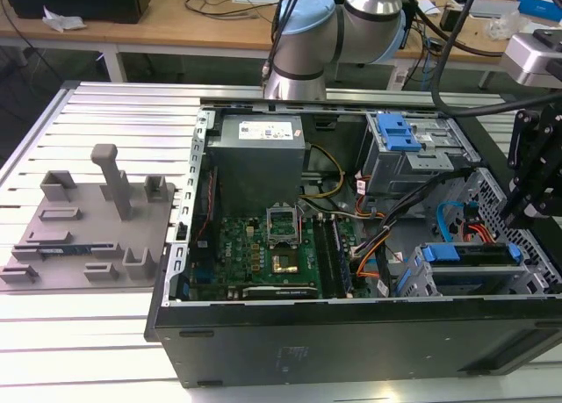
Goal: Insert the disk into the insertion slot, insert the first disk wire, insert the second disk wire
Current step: 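Insert the second disk wire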
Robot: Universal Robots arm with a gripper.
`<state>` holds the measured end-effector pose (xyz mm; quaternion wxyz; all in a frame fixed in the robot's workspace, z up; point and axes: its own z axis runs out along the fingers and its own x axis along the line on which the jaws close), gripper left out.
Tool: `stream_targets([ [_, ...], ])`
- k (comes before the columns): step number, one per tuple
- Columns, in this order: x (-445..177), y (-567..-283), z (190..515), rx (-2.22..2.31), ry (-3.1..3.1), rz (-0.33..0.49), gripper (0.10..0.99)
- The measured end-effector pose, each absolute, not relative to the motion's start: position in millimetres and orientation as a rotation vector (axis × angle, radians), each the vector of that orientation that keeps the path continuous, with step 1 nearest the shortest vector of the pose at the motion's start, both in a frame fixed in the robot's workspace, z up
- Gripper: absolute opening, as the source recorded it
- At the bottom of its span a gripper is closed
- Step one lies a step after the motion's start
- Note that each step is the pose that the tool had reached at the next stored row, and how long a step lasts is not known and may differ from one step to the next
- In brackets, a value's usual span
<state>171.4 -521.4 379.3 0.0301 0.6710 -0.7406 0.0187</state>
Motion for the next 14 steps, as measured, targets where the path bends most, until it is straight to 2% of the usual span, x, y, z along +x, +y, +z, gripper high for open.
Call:
stream_targets([
  [8, 171.5, -521.1, 379.3, 2.068, -2.283, 0.058, 0.243],
  [10, 171.6, -507.4, 379.3, 2.033, -2.244, 0.126, 0.243],
  [14, 171.5, -481.4, 379.2, 2.011, -2.221, 0.172, 0.243],
])
